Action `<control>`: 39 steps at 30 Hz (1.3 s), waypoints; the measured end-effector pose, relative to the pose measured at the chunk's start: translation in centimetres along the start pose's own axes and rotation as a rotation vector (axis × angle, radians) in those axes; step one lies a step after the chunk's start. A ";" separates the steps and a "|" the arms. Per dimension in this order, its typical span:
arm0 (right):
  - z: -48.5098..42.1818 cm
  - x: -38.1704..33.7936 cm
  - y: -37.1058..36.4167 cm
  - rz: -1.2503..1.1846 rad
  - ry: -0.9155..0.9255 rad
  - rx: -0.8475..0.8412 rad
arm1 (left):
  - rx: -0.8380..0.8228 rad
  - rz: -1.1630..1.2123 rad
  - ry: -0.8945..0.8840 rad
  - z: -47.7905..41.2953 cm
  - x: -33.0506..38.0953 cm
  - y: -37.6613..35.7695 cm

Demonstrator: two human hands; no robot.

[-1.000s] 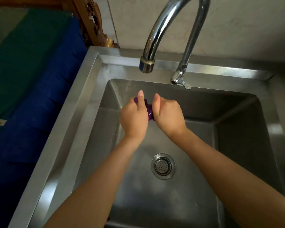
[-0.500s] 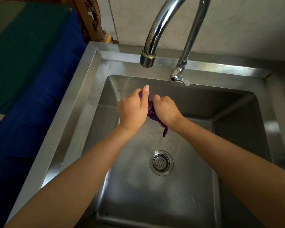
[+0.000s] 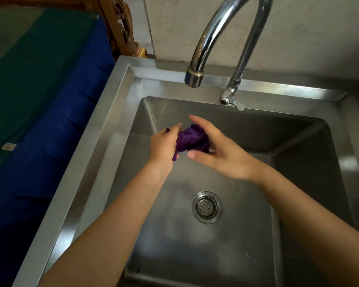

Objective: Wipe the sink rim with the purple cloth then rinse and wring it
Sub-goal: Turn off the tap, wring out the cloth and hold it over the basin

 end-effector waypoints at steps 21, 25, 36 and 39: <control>-2.2 0.0 -1.3 0.441 -0.066 0.593 | 0.269 -0.512 -0.459 3.5 0.9 -1.7; -2.6 0.5 -1.4 0.221 -0.312 0.437 | 0.269 -0.615 -0.589 3.0 0.5 -1.6; -3.8 0.6 -0.1 0.058 -0.559 0.251 | 0.121 -0.745 -0.910 2.2 1.9 -2.0; -4.0 0.6 -0.1 0.006 -0.562 0.273 | 0.093 -0.740 -0.963 2.2 2.4 -1.9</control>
Point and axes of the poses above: each hand's wrist, its own z-axis away from the middle knuckle, its own y-axis out of the back of the hand, x = y × z, the point moved 3 cm from there along -z, towards the middle knuckle
